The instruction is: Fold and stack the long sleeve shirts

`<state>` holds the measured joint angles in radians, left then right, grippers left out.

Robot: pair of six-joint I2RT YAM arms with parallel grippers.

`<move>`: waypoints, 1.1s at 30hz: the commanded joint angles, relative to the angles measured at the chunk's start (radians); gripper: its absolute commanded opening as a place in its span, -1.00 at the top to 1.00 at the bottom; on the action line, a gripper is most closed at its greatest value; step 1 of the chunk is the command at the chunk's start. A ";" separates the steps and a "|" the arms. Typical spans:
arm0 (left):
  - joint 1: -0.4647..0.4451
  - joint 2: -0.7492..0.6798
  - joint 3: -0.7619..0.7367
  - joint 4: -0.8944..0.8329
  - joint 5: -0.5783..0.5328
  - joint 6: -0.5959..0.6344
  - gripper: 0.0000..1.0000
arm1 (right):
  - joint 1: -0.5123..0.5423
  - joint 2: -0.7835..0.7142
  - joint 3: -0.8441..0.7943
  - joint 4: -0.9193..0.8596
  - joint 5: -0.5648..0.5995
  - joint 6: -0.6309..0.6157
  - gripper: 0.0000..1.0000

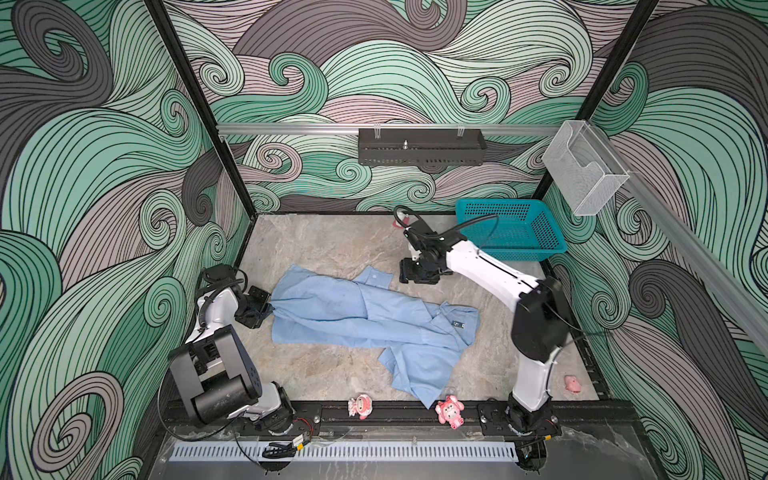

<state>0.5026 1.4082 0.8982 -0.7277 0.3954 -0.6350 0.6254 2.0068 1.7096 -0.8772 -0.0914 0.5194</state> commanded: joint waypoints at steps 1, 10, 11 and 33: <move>-0.003 0.008 0.013 -0.002 0.014 0.027 1.00 | 0.006 0.148 0.126 -0.033 -0.030 0.002 -0.30; -0.005 0.004 0.027 -0.012 0.012 0.038 1.00 | 0.005 0.479 0.467 -0.089 -0.067 0.040 -0.15; -0.003 0.007 0.029 -0.013 0.015 0.038 1.00 | 0.005 0.500 0.497 -0.095 -0.086 0.039 -0.02; -0.004 0.002 0.045 -0.009 0.027 0.023 1.00 | -0.037 0.226 0.629 -0.181 -0.006 -0.019 0.20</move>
<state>0.5026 1.4113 0.9157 -0.7280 0.4122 -0.6125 0.5846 2.1521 2.4401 -0.9848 -0.0975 0.4633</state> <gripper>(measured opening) 0.048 0.373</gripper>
